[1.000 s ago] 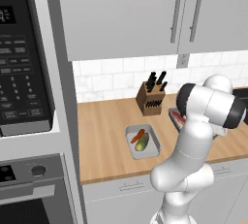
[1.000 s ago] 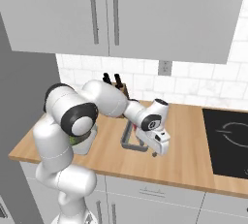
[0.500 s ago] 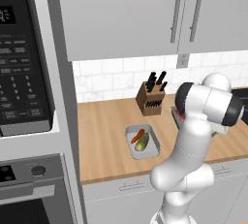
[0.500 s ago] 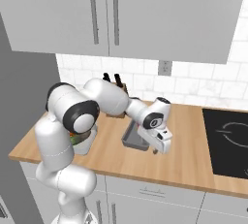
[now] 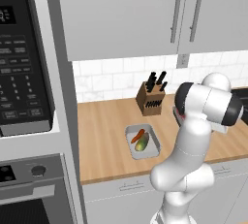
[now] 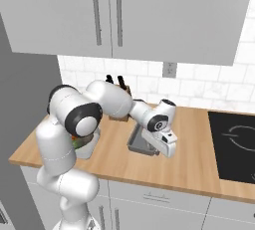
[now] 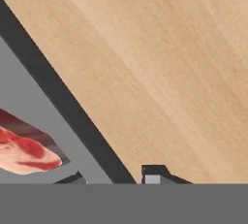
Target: Take the meat container that has the steak and place it on the second highest rack of the freezer. Then take the vegetable container that has the cucumber and carrot and place it on the highest rack of the freezer.
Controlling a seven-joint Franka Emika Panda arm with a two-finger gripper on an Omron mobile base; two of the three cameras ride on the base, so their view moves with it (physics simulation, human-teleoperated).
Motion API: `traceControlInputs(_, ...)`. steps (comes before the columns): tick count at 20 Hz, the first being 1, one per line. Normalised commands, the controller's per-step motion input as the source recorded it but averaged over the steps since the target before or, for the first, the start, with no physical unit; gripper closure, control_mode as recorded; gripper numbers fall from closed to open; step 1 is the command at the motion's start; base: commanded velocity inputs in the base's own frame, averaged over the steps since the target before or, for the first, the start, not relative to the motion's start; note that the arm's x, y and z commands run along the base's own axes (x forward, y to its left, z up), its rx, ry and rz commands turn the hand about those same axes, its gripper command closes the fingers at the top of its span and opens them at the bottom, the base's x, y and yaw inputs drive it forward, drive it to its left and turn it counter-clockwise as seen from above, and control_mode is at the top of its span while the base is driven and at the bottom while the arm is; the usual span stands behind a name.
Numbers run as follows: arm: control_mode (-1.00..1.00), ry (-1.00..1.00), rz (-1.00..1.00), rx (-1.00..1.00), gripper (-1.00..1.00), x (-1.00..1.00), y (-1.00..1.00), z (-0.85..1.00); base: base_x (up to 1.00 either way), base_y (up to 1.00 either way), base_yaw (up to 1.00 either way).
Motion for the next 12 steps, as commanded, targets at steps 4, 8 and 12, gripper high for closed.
traceControlInputs(4,-1.00,-0.02,0.00,0.00,1.00,-0.03,0.00,0.10,0.00,0.00,0.00)
traceControlInputs(8,-1.00,-0.10,0.00,0.00,1.00,-0.25,0.00,0.35,0.00,0.00,0.00)
traceControlInputs(12,-1.00,-0.16,0.02,0.00,1.00,-0.39,0.03,0.47,0.00,0.00,0.00)
